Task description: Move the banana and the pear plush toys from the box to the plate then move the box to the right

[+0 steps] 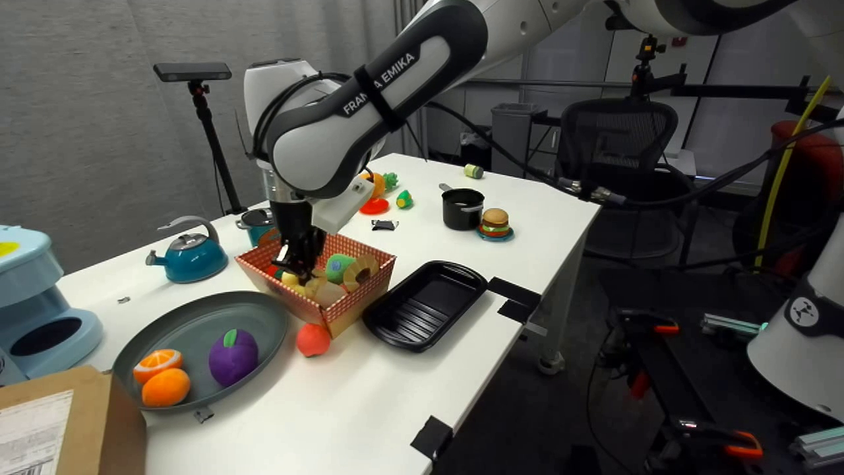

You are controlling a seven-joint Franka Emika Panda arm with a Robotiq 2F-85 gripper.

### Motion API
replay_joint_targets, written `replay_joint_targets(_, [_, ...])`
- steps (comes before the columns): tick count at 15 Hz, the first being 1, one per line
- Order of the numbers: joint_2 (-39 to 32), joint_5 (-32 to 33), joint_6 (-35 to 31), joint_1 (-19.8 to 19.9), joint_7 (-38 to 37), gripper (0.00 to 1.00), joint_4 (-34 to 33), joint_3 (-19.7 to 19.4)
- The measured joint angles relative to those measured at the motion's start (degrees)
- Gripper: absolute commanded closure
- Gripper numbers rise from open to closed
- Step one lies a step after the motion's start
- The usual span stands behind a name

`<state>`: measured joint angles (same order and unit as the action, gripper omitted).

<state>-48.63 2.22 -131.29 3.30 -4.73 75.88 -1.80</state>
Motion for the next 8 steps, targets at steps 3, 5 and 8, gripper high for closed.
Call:
replay_joint_targets(3, [3.1,0.0,-0.4,-0.2,0.0,0.98,2.1,0.3])
replay_joint_targets(5, [5.9,0.0,-1.8,-0.8,0.0,0.98,4.1,0.3])
replay_joint_targets(8, [10.4,0.0,-4.3,-2.2,0.0,0.98,7.3,0.8])
